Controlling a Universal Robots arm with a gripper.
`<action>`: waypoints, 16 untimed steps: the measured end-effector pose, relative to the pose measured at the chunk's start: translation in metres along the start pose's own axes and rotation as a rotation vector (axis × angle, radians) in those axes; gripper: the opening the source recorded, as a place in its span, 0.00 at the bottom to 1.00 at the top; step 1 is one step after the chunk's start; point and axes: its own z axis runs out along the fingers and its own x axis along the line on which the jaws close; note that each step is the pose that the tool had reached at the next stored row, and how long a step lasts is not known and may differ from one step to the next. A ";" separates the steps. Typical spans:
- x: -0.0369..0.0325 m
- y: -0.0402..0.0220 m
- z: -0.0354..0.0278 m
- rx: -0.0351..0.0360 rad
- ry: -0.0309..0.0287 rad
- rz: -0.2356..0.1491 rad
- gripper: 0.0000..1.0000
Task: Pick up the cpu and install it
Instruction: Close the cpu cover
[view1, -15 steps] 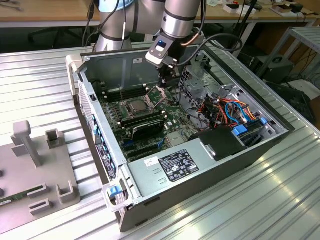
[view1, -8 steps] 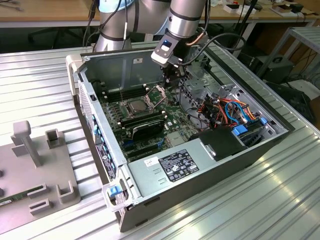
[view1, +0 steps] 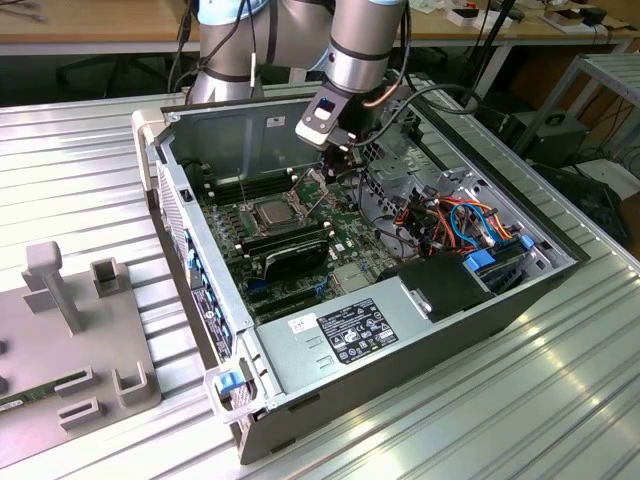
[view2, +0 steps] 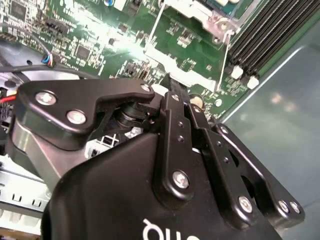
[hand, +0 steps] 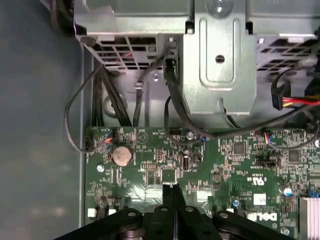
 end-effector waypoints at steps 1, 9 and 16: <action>0.0001 -0.0027 -0.0002 -0.0048 -0.0001 0.000 0.11; 0.0008 -0.0319 -0.0009 -0.0519 0.0001 0.000 0.11; 0.0009 -0.0607 0.0000 -0.0862 -0.0002 0.000 0.11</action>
